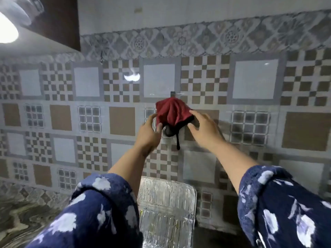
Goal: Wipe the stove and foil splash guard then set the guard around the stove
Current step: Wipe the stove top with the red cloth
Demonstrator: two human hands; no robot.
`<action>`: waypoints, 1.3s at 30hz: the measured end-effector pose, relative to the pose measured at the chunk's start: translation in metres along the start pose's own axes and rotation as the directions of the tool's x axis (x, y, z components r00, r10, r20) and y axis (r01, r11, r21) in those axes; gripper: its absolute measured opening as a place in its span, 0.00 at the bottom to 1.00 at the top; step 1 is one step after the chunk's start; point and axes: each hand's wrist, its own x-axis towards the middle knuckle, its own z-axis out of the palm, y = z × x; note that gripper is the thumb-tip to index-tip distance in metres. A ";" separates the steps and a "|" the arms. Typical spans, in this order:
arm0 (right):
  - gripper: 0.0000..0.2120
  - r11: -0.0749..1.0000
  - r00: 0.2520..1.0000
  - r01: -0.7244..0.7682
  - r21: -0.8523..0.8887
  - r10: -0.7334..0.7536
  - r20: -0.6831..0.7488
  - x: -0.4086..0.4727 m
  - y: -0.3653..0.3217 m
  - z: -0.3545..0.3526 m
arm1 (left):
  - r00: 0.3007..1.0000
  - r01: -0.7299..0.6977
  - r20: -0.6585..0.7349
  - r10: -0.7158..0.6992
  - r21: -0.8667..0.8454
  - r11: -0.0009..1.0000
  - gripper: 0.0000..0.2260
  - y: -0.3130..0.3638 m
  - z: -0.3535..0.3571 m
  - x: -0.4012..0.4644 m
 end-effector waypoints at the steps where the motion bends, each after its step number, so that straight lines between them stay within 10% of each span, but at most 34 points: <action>1: 0.22 0.998 0.999 0.008 0.057 -0.006 -0.048 0.009 0.001 0.007 | 1.000 0.015 -0.018 -0.016 -0.037 0.999 0.21 -0.001 0.003 0.009; 12: 0.18 0.989 0.938 0.087 0.123 -0.040 -0.345 0.058 -0.010 0.044 | 0.995 -0.078 -0.076 0.057 -0.309 0.948 0.20 0.007 0.010 0.044; 23: 0.18 1.000 0.979 0.001 0.024 0.004 -0.204 -0.019 -0.052 -0.025 | 0.996 -0.061 -0.076 0.050 -0.150 0.987 0.21 0.052 -0.039 -0.051; 39: 0.15 0.910 0.914 -0.402 -0.103 0.405 0.008 -0.320 -0.066 -0.067 | 0.867 0.312 0.478 -0.136 -0.310 0.898 0.22 0.025 -0.048 -0.315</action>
